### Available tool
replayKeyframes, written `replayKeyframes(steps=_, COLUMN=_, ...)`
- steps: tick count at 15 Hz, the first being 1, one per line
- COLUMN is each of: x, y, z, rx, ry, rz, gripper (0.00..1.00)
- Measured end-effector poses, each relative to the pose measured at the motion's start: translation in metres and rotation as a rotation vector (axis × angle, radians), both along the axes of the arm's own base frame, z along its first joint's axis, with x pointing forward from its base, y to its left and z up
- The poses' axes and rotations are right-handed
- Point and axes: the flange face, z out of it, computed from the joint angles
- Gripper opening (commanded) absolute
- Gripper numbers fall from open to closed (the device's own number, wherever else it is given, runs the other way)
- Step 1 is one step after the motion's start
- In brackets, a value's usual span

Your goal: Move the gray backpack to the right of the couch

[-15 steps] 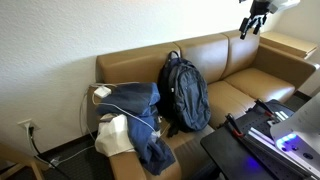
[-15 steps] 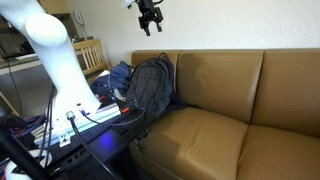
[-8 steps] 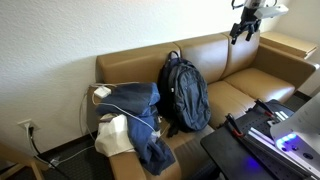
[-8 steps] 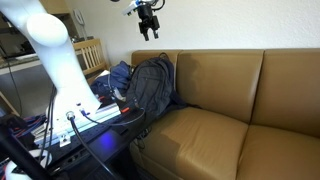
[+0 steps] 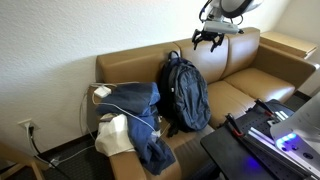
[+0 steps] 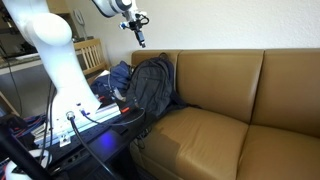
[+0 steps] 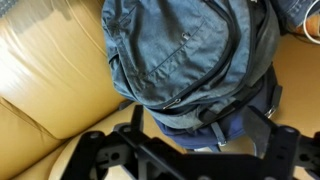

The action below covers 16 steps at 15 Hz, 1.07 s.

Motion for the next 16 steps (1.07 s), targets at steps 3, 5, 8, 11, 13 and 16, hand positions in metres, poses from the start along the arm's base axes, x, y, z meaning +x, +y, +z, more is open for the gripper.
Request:
replayKeyframes(steps=3, x=0.012, y=0.002, z=0.002, rx=-0.002, ry=-0.010, rz=-0.065, gripper=1.00)
replayKeyframes(steps=5, x=0.012, y=0.002, z=0.002, rx=-0.001, ry=-0.010, rz=-0.068, gripper=1.00)
replayKeyframes(steps=8, x=0.017, y=0.004, z=-0.007, rx=0.092, ry=0.001, rz=-0.159, gripper=1.00)
replayKeyframes(steps=11, x=0.033, y=0.014, z=-0.041, rx=0.219, ry=0.000, rz=-0.281, gripper=1.00)
replayKeyframes(steps=13, x=0.043, y=0.024, z=-0.068, rx=0.267, ry=-0.025, rz=-0.349, gripper=1.00)
replayKeyframes(steps=16, x=0.053, y=0.036, z=-0.104, rx=0.288, ry=-0.081, rz=-0.414, gripper=1.00)
